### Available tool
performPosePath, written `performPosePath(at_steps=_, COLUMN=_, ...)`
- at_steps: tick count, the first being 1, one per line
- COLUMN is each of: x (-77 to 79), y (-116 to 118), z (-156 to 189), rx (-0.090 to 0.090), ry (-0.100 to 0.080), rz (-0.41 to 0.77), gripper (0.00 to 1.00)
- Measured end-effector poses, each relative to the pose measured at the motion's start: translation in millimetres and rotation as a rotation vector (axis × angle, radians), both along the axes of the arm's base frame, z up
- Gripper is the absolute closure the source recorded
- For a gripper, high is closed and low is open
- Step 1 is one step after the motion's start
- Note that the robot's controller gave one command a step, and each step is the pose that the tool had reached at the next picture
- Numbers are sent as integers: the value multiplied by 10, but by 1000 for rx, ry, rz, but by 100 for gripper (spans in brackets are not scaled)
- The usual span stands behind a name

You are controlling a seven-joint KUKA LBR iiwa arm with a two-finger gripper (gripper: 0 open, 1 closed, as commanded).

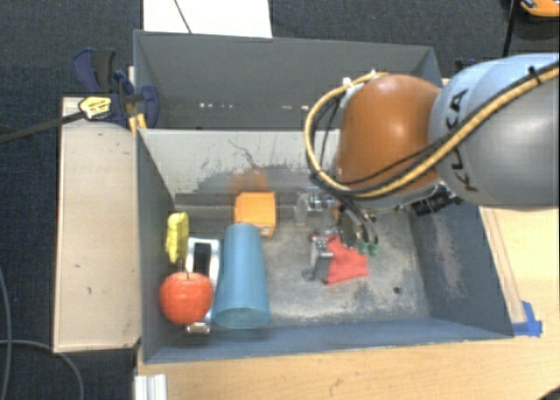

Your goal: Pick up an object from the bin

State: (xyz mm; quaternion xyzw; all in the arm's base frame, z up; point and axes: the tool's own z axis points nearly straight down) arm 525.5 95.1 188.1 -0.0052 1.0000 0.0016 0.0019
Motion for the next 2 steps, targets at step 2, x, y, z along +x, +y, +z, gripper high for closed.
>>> performPosePath(at_steps=2, x=-122, y=-502, z=100, rx=-1, ry=-4, rz=68, gripper=0)
